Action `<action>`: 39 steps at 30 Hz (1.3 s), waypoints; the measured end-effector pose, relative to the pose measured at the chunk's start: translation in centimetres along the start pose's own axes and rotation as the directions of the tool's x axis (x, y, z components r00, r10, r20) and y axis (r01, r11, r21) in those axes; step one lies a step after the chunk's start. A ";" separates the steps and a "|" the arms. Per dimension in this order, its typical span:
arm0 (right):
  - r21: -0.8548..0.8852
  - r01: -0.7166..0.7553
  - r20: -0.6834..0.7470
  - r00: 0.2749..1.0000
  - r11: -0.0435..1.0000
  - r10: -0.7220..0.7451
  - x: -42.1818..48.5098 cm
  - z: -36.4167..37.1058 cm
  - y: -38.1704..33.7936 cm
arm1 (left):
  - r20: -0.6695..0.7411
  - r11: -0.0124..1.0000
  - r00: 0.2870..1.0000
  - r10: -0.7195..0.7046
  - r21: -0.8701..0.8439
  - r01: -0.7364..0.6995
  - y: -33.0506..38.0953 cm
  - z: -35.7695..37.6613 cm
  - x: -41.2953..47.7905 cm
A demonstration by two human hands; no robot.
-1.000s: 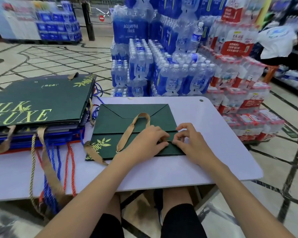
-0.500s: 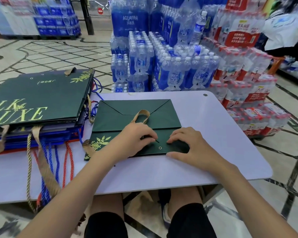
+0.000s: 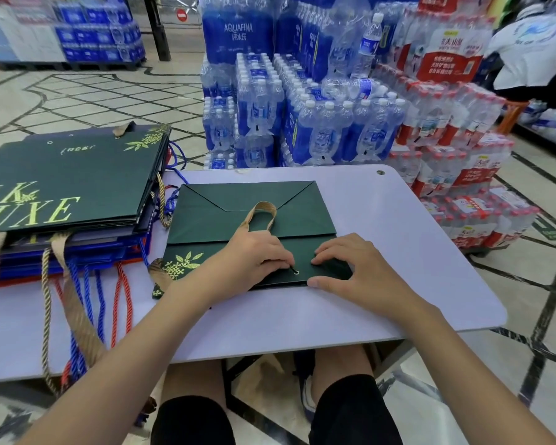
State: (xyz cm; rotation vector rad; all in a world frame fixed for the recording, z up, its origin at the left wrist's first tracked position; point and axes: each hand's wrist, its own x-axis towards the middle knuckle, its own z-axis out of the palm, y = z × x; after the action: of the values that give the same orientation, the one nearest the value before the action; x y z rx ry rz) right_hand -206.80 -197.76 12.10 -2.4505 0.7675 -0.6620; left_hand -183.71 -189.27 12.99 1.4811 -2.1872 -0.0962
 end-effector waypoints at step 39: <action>-0.384 -0.139 -0.376 0.927 0.913 -0.016 -1.4 3.9 -4.0 | 0.064 0.974 0.991 -0.120 -0.187 0.130 1.1 -0.4 -0.1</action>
State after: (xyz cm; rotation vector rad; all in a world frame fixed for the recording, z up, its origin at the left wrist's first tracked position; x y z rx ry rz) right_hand -204.04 -192.85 11.00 -2.6835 1.2357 -1.0543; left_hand -184.44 -188.62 13.70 1.5205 -2.0585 -0.3804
